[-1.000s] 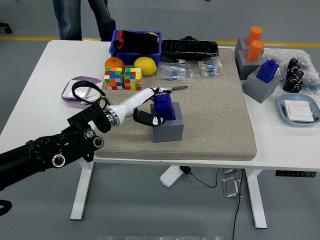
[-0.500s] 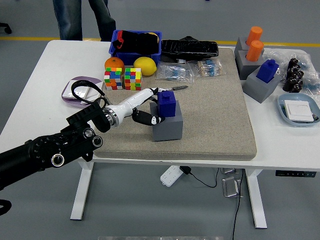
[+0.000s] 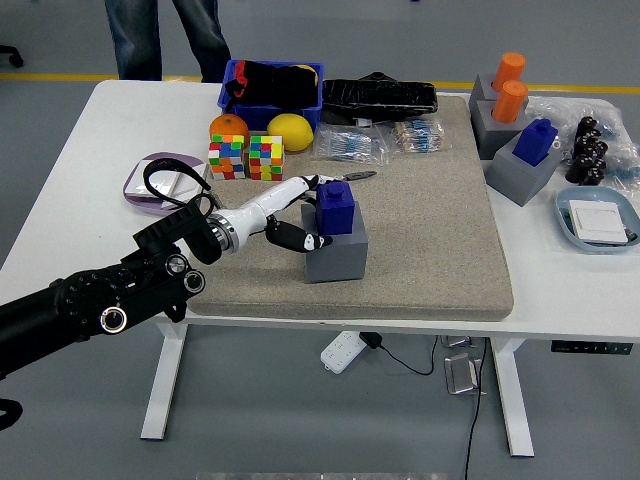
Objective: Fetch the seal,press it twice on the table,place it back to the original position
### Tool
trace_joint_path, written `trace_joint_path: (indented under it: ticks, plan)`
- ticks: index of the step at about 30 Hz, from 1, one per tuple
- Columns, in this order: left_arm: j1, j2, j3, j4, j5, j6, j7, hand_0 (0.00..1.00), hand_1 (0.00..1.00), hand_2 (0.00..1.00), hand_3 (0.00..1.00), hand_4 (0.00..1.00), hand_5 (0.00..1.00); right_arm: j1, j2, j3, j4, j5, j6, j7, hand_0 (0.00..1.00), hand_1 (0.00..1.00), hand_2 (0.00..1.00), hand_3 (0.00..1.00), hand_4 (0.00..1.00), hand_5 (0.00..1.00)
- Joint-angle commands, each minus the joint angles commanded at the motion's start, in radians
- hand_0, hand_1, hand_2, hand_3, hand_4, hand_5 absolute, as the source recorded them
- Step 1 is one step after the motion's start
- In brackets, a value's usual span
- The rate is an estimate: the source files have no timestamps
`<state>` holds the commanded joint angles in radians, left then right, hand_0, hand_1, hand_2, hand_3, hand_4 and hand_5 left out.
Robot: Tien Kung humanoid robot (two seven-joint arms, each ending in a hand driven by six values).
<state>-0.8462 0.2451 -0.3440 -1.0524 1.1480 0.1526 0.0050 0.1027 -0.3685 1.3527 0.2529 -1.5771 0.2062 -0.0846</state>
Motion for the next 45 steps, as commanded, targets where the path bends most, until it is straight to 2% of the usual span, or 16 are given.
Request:
trace_joint_path:
  ticks: [20, 21, 25, 26, 27, 28, 32, 36, 37, 39, 44, 45]
  plan:
    - [0.009, 0.013, -0.056, -0.023, -0.034, -0.02, 0.011, 0.985, 0.915, 0.872, 0.936, 0.881, 0.002, -0.001, -0.001, -0.002, 0.001, 0.001, -0.001, 0.002, 0.802, 0.71, 0.704, 0.665, 0.776, 0.558]
    - [0.01, 0.015, -0.061, -0.021, -0.034, -0.024, 0.011, 0.998, 0.975, 0.921, 0.947, 0.885, 0.002, -0.001, -0.001, -0.003, 0.001, 0.001, -0.001, 0.002, 0.802, 0.71, 0.704, 0.665, 0.776, 0.558]
    - [0.017, 0.03, -0.122, -0.012, -0.054, -0.067, 0.012, 0.998, 0.975, 0.921, 0.947, 0.885, 0.002, 0.0, 0.0, -0.005, 0.001, 0.001, -0.001, 0.002, 0.802, 0.71, 0.704, 0.665, 0.776, 0.558]
    - [0.021, 0.041, -0.149, -0.014, -0.075, -0.089, 0.01, 0.998, 0.975, 0.921, 0.947, 0.885, 0.002, -0.001, 0.0, -0.005, 0.001, 0.0, -0.001, 0.003, 0.802, 0.71, 0.704, 0.665, 0.776, 0.558]
    - [0.023, 0.049, -0.171, -0.015, -0.09, -0.107, 0.007, 0.998, 0.998, 0.968, 0.966, 0.974, 0.121, -0.002, -0.001, -0.005, 0.001, 0.0, -0.001, 0.003, 0.802, 0.71, 0.704, 0.665, 0.776, 0.558]
    - [0.024, 0.053, -0.184, -0.017, -0.096, -0.119, 0.007, 0.998, 0.998, 0.968, 0.966, 0.974, 0.121, -0.003, -0.001, -0.004, 0.001, 0.0, -0.001, 0.003, 0.802, 0.71, 0.704, 0.665, 0.776, 0.558]
    - [0.034, 0.091, -0.284, -0.02, -0.192, -0.209, 0.02, 0.998, 0.998, 0.968, 0.966, 0.974, 0.121, -0.006, -0.001, -0.001, -0.001, -0.003, -0.001, 0.003, 0.802, 0.71, 0.704, 0.665, 0.776, 0.558]
    - [0.033, 0.117, -0.344, -0.013, -0.236, -0.254, 0.028, 0.998, 0.994, 0.964, 0.966, 0.993, 0.135, -0.007, 0.001, 0.002, 0.0, -0.002, 0.0, 0.002, 0.802, 0.71, 0.703, 0.664, 0.777, 0.558]
    - [0.03, 0.123, -0.356, -0.006, -0.246, -0.253, 0.034, 0.998, 0.994, 0.964, 0.966, 0.993, 0.135, -0.007, 0.001, 0.003, 0.0, -0.002, 0.0, 0.002, 0.802, 0.71, 0.703, 0.664, 0.777, 0.558]
    - [0.022, 0.128, -0.377, 0.017, -0.242, -0.221, 0.035, 0.998, 0.994, 0.964, 0.966, 0.993, 0.135, -0.006, 0.001, 0.005, -0.001, -0.002, 0.0, 0.002, 0.802, 0.71, 0.703, 0.664, 0.777, 0.558]
    - [-0.004, 0.146, -0.407, 0.11, -0.245, -0.085, -0.017, 0.998, 0.992, 0.962, 0.957, 0.988, 0.157, -0.005, 0.0, 0.007, 0.001, 0.002, 0.0, 0.002, 0.802, 0.71, 0.704, 0.665, 0.777, 0.558]
    - [-0.01, 0.151, -0.409, 0.134, -0.241, -0.057, -0.032, 0.998, 0.992, 0.96, 0.955, 0.904, 0.212, -0.006, 0.0, 0.007, 0.001, 0.001, 0.0, 0.002, 0.802, 0.71, 0.703, 0.665, 0.777, 0.558]
